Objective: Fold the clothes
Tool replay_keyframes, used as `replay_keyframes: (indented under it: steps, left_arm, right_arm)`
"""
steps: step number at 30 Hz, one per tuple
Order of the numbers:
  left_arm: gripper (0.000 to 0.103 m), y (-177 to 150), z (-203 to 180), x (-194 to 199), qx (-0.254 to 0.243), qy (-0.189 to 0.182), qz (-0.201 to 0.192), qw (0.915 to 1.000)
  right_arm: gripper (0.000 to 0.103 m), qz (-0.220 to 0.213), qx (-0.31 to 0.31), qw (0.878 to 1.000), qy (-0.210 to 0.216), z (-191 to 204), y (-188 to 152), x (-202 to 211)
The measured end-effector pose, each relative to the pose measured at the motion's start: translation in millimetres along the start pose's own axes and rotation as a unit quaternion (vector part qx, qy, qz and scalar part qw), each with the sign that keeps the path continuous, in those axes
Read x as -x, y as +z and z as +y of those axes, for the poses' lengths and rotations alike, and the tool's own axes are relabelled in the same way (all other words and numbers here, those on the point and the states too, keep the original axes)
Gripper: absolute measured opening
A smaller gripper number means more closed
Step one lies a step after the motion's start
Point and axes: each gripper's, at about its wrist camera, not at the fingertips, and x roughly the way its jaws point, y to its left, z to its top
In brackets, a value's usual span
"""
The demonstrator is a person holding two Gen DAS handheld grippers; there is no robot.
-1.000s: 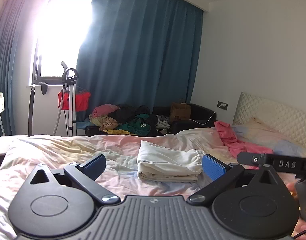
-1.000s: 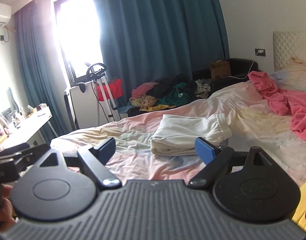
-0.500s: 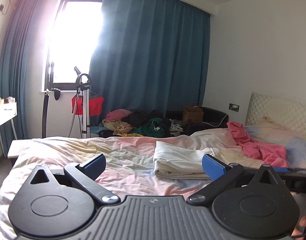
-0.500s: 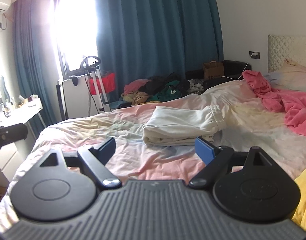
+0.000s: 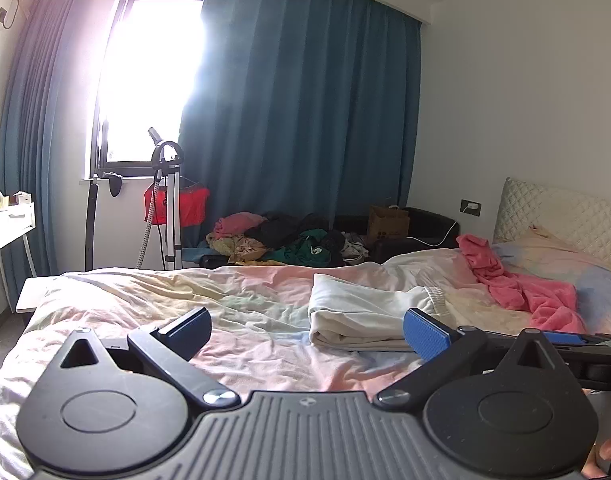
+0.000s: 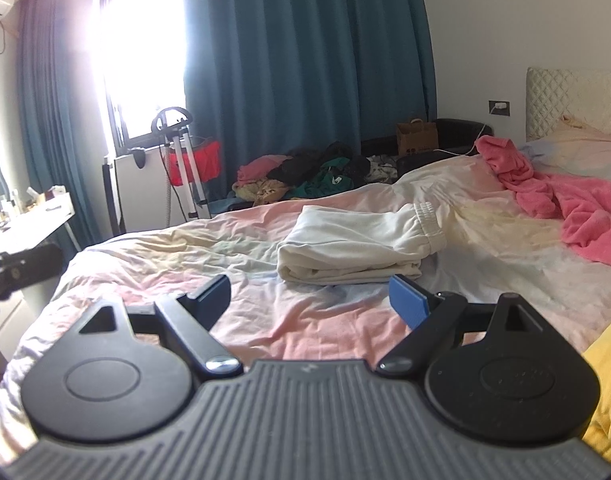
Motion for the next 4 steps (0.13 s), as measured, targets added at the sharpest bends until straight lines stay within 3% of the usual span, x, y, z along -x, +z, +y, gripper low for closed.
replay_keyframes:
  steps: [4]
  left_arm:
    - [0.103, -1.5, 2.6, -7.9, 0.007, 0.006, 0.006, 0.9999]
  right_arm:
    - [0.087, -0.006, 0.004, 1.0, -0.007, 1.7, -1.4, 3.0]
